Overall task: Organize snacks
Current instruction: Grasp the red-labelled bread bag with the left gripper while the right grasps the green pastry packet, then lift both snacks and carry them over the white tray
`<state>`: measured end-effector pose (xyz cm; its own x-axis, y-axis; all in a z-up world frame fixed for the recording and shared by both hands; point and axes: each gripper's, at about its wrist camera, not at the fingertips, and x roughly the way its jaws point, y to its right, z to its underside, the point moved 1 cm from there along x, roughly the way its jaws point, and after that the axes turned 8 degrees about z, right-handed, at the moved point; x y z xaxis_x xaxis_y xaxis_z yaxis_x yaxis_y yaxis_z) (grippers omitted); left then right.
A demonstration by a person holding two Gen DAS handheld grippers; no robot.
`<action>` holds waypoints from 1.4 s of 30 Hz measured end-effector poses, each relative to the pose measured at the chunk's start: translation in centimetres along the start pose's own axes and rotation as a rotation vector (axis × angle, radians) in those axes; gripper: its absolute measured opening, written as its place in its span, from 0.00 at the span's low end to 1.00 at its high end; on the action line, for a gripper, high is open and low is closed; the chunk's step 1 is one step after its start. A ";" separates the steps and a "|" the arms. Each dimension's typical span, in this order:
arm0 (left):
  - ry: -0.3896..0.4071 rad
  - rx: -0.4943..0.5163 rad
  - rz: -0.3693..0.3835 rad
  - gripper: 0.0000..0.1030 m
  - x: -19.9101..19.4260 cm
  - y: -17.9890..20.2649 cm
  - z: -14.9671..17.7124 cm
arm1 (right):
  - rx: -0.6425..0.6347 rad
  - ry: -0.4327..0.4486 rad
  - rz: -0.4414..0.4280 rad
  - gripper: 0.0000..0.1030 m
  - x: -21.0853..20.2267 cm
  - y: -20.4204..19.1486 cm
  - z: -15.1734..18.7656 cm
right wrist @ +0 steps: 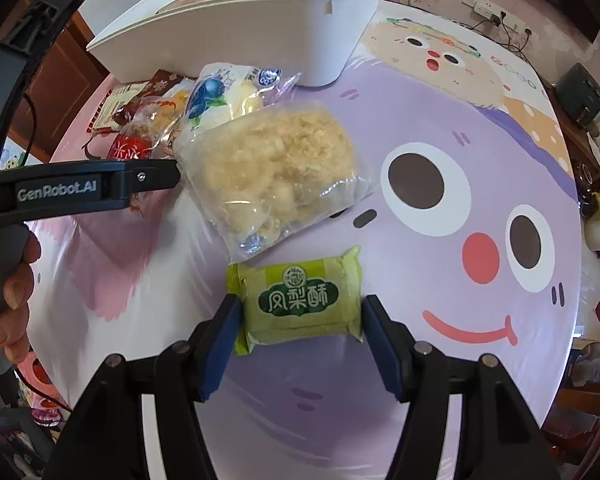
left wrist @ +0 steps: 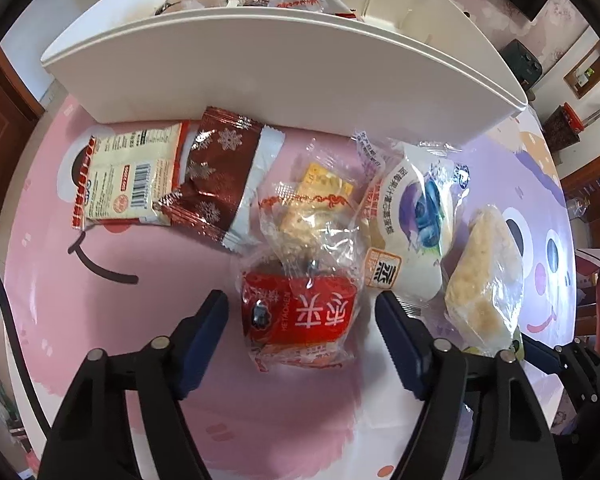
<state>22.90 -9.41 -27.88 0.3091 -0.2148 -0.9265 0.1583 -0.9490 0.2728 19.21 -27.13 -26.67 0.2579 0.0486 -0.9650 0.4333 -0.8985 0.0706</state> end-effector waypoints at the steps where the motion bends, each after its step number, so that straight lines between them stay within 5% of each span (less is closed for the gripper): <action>1: 0.006 0.004 -0.008 0.65 0.0 0.1 0.0 | -0.007 0.003 0.005 0.62 0.0 -0.2 0.0; 3: 0.011 0.015 -0.023 0.52 0.0 0.1 -0.2 | -0.019 0.007 0.017 0.62 0.1 -0.5 -0.1; 6: 0.015 0.015 -0.025 0.46 -0.2 -0.1 0.0 | -0.050 0.015 0.042 0.62 0.1 -1.1 -0.1; 12: 0.029 -0.006 -0.015 0.45 -0.9 -0.8 0.9 | -0.098 0.035 0.062 0.50 -0.2 -2.7 0.2; 25: 0.075 -0.017 0.024 0.45 -7.4 -1.2 1.9 | -0.055 0.081 0.005 0.49 -5.6 -2.9 -0.9; 32: 0.131 -0.002 0.040 0.45 -13.0 -1.6 -0.1 | -0.004 0.175 -0.038 0.49 -10.7 -3.1 -4.2; 42: 0.210 0.057 0.034 0.45 -19.5 -2.8 -7.0 | 0.113 0.280 -0.043 0.50 -15.9 -4.1 -11.0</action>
<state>22.96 -0.99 -8.72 0.5029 -0.1995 -0.8410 0.0934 -0.9547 0.2824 22.81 -19.40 -8.79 0.4764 0.1923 -0.8580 0.3540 -0.9352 -0.0130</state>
